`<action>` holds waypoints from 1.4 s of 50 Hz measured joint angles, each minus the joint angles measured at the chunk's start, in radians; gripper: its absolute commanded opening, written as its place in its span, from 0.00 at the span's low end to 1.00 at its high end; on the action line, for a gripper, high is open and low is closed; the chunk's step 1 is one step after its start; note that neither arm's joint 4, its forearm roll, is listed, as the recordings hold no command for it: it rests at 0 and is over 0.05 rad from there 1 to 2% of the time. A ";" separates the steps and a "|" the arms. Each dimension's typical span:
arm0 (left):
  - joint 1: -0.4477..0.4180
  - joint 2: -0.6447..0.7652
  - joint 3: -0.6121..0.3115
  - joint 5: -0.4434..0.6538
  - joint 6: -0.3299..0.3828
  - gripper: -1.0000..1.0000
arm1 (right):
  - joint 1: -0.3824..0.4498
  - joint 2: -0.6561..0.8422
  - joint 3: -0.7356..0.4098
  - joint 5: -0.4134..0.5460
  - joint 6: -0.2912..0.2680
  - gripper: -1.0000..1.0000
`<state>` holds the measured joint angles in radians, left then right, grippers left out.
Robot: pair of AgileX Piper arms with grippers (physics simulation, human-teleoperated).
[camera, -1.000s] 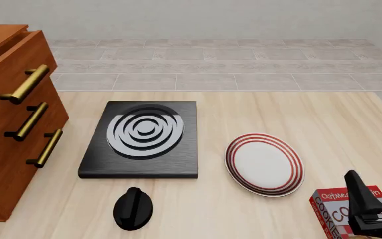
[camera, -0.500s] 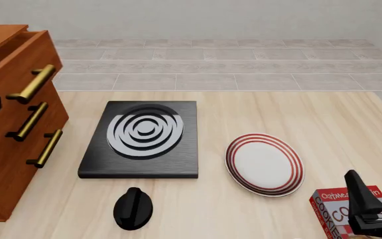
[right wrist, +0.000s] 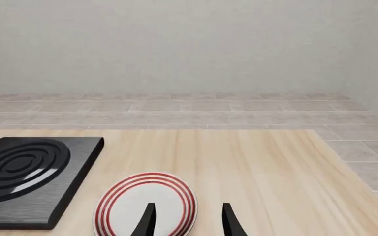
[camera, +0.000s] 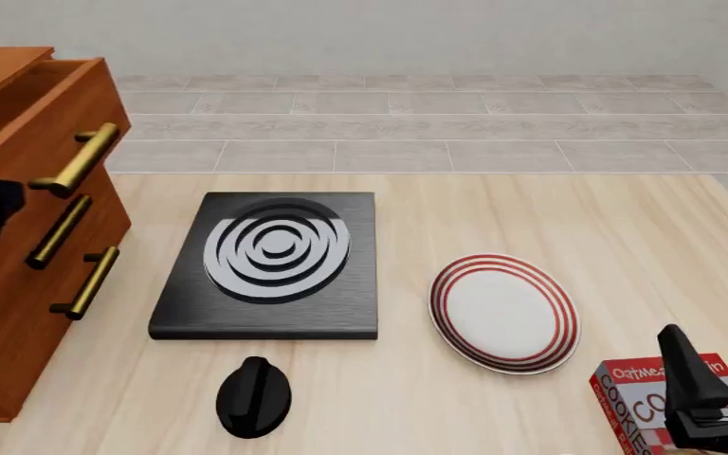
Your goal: Pick the akita bowl in the top layer of the wooden cabinet and place it on the plate.
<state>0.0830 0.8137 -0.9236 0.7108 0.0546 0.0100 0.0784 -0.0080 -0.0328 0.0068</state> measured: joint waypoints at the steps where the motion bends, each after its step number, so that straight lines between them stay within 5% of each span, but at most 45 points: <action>1: -0.003 0.001 -0.001 0.000 0.000 1.00 | 0.000 0.000 0.000 0.000 0.000 1.00; 70: -0.121 0.144 -0.100 0.093 0.061 1.00 | -0.007 -0.026 -0.003 0.020 0.015 1.00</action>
<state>-0.0380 0.9577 -1.0235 0.8043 0.1151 0.0033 0.0528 -0.0107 -0.0127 0.0222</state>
